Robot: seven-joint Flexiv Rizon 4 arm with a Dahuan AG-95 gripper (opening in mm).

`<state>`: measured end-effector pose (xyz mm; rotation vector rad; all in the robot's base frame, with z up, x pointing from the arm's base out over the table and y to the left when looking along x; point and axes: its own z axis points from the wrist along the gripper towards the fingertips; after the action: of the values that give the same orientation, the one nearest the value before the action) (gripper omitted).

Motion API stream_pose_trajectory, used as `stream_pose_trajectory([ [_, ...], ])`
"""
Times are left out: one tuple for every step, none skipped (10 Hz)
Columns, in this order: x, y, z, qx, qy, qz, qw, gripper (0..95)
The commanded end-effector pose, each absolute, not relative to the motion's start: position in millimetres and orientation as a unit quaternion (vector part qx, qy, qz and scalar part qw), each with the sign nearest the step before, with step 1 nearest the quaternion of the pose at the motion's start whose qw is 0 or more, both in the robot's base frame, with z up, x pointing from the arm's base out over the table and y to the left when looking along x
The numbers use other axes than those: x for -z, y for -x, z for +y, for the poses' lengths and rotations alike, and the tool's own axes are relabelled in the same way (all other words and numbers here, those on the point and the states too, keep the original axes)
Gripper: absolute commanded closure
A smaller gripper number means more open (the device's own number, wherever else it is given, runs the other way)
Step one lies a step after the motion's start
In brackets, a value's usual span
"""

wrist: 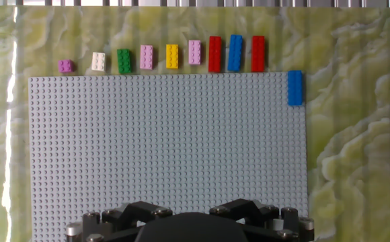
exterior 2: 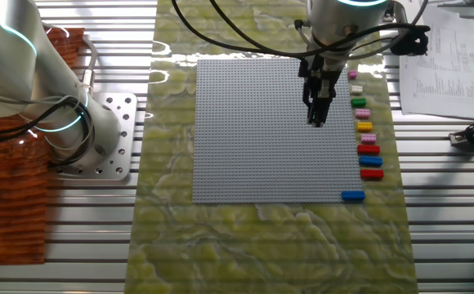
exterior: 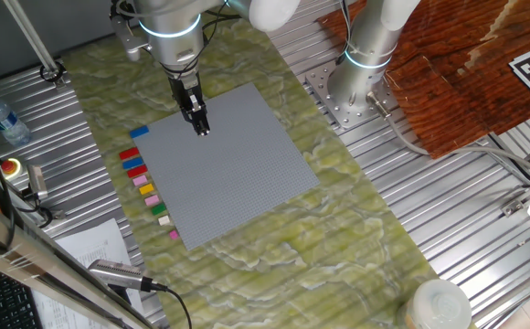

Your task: Stack small Lego blocks randomly, one at a time

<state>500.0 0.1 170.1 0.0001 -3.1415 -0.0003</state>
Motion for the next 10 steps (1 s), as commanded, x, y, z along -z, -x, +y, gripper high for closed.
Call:
stream_pose_trajectory([
  [-170.0, -500.0, 0.0, 0.0, 0.0, -1.0, 0.0, 0.0],
  [-170.0, -500.0, 0.0, 0.007, -0.013, -1.0, -0.008, 95.0],
  [-170.0, -500.0, 0.0, 0.006, -0.014, -1.0, -0.008, 95.0],
  [-169.9, -500.0, 0.0, 0.006, -0.014, -1.0, -0.008, 95.0],
  [-169.9, -500.0, 0.0, 0.006, -0.014, -1.0, -0.008, 95.0],
  [-169.9, -500.0, 0.0, 0.006, -0.014, -1.0, -0.008, 95.0],
  [-169.9, -500.0, 0.0, 0.005, -0.014, -1.0, -0.008, 95.0],
  [-169.1, -500.3, -0.2, 0.004, -0.014, -1.0, -0.008, 95.0],
  [-167.5, -500.8, -0.7, 0.004, -0.014, -1.0, -0.008, 95.0],
  [-166.1, -501.2, -1.2, 0.004, -0.015, -1.0, -0.008, 95.0],
])
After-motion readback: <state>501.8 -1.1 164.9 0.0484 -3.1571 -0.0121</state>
